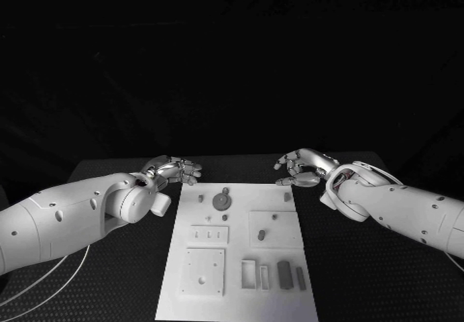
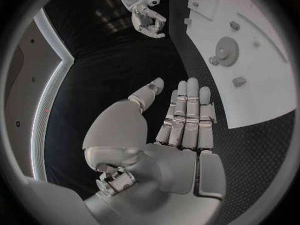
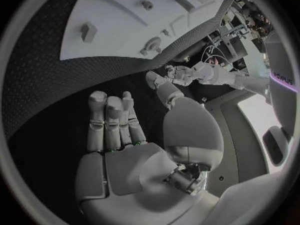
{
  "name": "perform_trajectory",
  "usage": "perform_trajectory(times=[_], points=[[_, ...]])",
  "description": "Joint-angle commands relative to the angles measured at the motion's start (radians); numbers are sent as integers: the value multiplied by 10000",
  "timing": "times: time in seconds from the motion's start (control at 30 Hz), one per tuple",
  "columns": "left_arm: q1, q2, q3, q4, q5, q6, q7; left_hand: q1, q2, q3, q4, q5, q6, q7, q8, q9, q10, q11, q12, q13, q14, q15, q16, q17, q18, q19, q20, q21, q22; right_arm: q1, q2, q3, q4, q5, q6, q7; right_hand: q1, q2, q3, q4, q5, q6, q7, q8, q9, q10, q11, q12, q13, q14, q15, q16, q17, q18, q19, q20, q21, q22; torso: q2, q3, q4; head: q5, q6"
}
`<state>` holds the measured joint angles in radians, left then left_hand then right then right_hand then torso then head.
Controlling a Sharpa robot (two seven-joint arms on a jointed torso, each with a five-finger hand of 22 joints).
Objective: Assemble the parts on the task board
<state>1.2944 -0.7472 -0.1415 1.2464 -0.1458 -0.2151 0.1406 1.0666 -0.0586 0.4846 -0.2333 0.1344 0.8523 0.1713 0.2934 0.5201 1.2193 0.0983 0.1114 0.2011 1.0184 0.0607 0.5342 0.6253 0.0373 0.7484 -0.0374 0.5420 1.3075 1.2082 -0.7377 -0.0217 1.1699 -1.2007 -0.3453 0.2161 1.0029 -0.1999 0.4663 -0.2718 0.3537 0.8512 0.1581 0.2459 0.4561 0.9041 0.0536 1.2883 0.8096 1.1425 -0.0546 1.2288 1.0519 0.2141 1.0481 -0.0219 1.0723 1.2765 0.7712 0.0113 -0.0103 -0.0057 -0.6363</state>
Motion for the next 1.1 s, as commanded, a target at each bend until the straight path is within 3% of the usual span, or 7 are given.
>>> perform_trajectory(times=[0.03,0.2,0.33,0.57,0.7,0.93,1.1], points=[[-1,63,3,-13,-26,233,193,101,-4,8,-63,-9,69,-23,35,14,84,19,39,13,19,8,-30,17,23,-65,-3,66,135,-36,-61,-1,-372,458,794,317,77,85,-55,-45,-32,95,72,48,11,-111,-2,-44,-19,-100,0,-48,-18,477,-78,5,-55,-5,-37,99,-135,15,-13],[-11,76,-1,-24,-26,289,183,111,-13,6,-87,-16,65,-22,29,13,64,25,22,12,19,7,-30,19,24,-65,-4,67,134,-254,-59,-2,-940,268,830,314,189,93,-104,-111,-130,94,70,53,1,-129,-4,-48,-29,-122,-2,-56,-25,477,-103,25,-73,-8,-55,156,-179,7,-25],[-21,89,-1,-56,-26,344,177,105,-17,0,-101,-23,44,-12,13,8,27,44,-6,7,18,8,-32,22,22,-62,-3,70,132,-501,11,-3,-1138,78,800,311,284,104,-105,-128,-166,87,75,51,-8,-140,-1,-49,-34,-134,1,-60,-29,477,-114,35,-83,-9,-59,176,-183,10,-74],[-54,156,-1,-141,-26,424,190,33,-61,-48,-98,-66,4,14,-18,-1,-15,69,-43,6,12,13,-37,26,15,-63,2,70,127,-803,359,-2,-1735,-39,729,357,643,79,23,-122,-164,-42,118,-19,-67,-168,40,-54,-53,-159,38,-68,-43,477,-129,69,-108,-16,-56,162,-140,-1,-146],[-72,160,-1,-142,-26,445,182,29,-67,-53,-103,-71,0,16,-21,-1,-25,73,-52,5,10,13,-39,27,17,-65,1,70,127,-899,535,-1,-2031,-99,594,407,682,6,22,-108,-269,-165,163,-84,-109,-214,86,-65,-62,-199,81,-82,-49,477,-165,103,-132,-18,-48,188,-127,30,-150],[-77,170,-1,-145,-26,455,153,10,-57,-60,-99,-79,-8,23,-29,-2,-51,86,-73,3,7,14,-43,28,17,-65,1,70,124,-1024,766,-1,-2255,-191,162,433,652,-3,20,-57,-351,-226,194,-112,-133,-234,115,-59,-66,-221,111,-84,-53,477,-178,134,-143,-18,-51,168,-151,34,-175],[-77,188,0,-152,-26,459,126,2,-57,-64,-98,-81,-13,27,-33,-3,-59,90,-80,3,6,14,-44,29,17,-65,1,69,124,-1037,821,-2,-2325,-189,193,426,714,49,89,-39,-374,-218,193,-103,-138,-227,115,-46,-68,-217,114,-75,-55,477,-166,139,-142,-19,-53,144,-131,-11,-180]])
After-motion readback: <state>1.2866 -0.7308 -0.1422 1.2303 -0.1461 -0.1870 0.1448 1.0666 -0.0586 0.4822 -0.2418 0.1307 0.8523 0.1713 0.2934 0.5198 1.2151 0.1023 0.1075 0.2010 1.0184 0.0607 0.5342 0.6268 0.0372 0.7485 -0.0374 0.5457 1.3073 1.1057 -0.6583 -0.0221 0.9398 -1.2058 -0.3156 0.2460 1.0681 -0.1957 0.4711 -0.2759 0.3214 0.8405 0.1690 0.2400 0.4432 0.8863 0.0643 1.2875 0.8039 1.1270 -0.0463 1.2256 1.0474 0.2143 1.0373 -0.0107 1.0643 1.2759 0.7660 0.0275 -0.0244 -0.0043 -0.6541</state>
